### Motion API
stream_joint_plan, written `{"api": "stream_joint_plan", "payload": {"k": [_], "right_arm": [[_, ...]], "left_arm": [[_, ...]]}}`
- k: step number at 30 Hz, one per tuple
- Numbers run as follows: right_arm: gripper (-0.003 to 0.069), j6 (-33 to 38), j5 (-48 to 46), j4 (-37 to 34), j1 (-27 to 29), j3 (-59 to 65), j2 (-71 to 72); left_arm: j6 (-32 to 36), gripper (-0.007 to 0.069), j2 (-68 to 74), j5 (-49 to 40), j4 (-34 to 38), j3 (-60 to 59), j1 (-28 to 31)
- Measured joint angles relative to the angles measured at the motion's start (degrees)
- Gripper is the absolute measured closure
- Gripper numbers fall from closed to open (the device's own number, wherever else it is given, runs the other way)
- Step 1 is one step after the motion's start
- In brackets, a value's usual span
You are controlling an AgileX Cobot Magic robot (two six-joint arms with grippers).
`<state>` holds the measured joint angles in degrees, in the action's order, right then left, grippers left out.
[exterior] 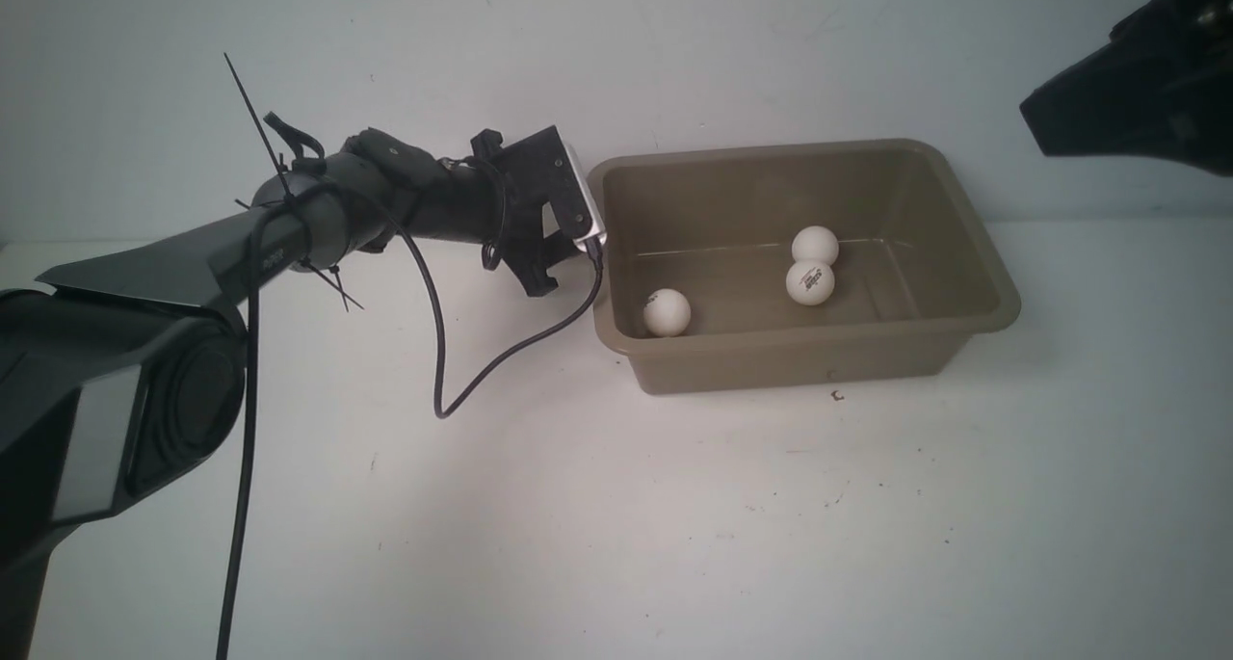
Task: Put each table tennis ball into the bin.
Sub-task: Use the left arm to clamp the table tennis ball closest to it
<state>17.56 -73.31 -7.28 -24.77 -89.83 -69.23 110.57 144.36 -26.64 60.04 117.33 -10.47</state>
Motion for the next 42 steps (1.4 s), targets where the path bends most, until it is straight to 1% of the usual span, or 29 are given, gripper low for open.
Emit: {"api": "stream_joint_plan", "payload": {"k": [2,5,16,25,35,38,42], "right_arm": [[0.0219,0.0,0.0,0.0,0.0,0.0,0.0],[0.0219,0.0,0.0,0.0,0.0,0.0,0.0],[0.0219,0.0,0.0,0.0,0.0,0.0,0.0],[0.0219,0.0,0.0,0.0,0.0,0.0,0.0],[0.0219,0.0,0.0,0.0,0.0,0.0,0.0],[0.0219,0.0,0.0,0.0,0.0,0.0,0.0],[0.0219,0.0,0.0,0.0,0.0,0.0,0.0]], "left_arm": [[1.5,0.0157,0.0,0.0,1.7,0.0,0.0],[2.4,0.0157,0.0,0.0,2.5,0.0,0.0],[3.0,0.0157,1.1,0.1,2.8,0.0,0.0],[4.9,0.0157,1.3,-0.2,5.9,0.0,0.0],[5.3,0.0157,2.7,-1.4,8.1,0.0,0.0],[7.1,0.0179,3.0,-1.8,10.7,0.0,0.1],[11.8,0.0256,3.4,-1.8,15.3,0.0,0.1]]}}
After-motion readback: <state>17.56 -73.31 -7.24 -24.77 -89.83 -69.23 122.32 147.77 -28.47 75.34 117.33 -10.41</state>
